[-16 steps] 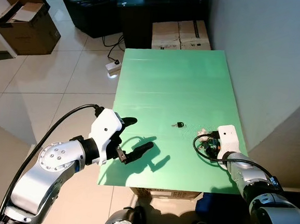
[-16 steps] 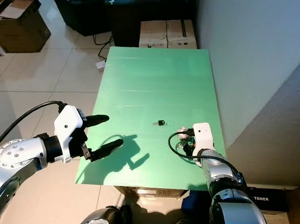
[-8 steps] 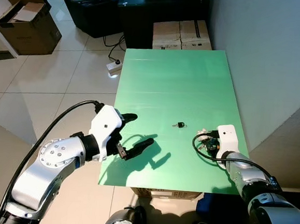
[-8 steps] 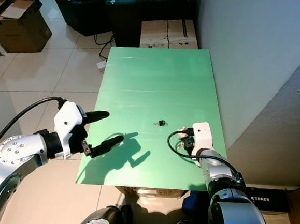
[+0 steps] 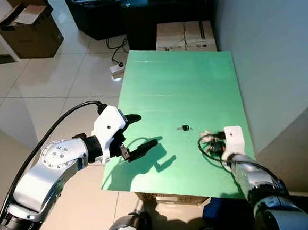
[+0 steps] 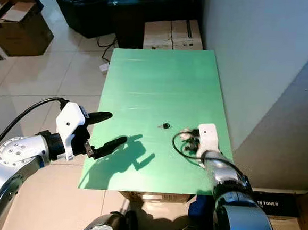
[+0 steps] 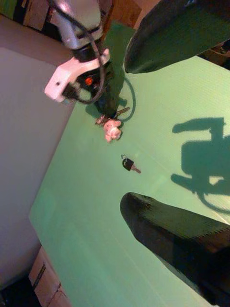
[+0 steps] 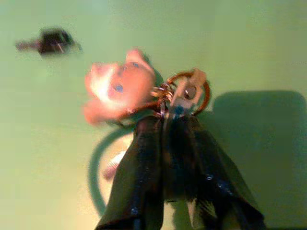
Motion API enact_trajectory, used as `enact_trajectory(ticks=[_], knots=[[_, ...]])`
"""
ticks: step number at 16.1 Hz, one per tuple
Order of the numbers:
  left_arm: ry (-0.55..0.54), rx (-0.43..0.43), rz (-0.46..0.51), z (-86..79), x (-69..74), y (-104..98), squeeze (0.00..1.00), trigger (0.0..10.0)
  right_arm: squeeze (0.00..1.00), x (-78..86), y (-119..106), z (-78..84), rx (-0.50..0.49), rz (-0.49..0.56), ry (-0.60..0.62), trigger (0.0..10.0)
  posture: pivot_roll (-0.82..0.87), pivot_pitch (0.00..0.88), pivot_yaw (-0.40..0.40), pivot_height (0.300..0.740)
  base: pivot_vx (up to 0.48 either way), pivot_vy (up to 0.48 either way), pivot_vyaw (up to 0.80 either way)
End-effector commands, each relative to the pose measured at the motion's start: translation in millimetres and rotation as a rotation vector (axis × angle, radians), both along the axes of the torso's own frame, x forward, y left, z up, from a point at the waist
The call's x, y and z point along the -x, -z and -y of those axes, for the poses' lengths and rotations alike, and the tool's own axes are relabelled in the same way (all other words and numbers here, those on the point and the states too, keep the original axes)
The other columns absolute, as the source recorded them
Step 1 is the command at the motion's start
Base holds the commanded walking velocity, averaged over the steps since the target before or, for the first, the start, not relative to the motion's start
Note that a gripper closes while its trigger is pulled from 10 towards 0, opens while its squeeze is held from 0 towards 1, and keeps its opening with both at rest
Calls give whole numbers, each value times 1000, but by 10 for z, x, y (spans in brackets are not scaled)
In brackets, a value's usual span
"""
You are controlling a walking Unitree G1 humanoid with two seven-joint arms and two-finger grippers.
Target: Hang keys on a hook
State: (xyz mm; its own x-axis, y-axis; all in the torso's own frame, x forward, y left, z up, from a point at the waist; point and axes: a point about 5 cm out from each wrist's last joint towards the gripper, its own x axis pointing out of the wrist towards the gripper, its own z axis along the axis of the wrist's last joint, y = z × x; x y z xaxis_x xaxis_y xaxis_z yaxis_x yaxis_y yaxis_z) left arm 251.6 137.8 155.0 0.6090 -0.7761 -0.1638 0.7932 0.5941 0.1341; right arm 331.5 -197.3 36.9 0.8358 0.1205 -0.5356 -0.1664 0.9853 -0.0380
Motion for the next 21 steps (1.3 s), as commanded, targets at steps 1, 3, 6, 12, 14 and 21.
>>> enact_trajectory(ticks=[1,3,6,12,14,21], knots=[[-16,-28,4,-53,-15,15,0,10000,0,-143,-179,-117,-43,74,-28,0,89,140,194,740,0,0,0],[-21,-33,11,-64,-38,8,0,10000,0,-388,-583,-264,-99,233,-79,0,84,137,198,740,0,0,0],[-21,-35,14,-61,-43,11,0,10000,0,-519,-915,-384,-166,377,-122,0,78,138,198,740,0,0,0],[-20,-38,11,-23,-23,59,0,10000,0,-156,-223,-294,-12,146,-71,0,67,133,189,740,0,0,0],[-16,-39,9,-18,-18,67,0,10000,0,-8,-6,-212,36,59,-16,0,65,132,189,740,0,0,0],[-166,-99,61,-70,-119,209,0,10000,0,90,-100,-300,7,300,37,10000,24,85,168,740,0,0,0]])
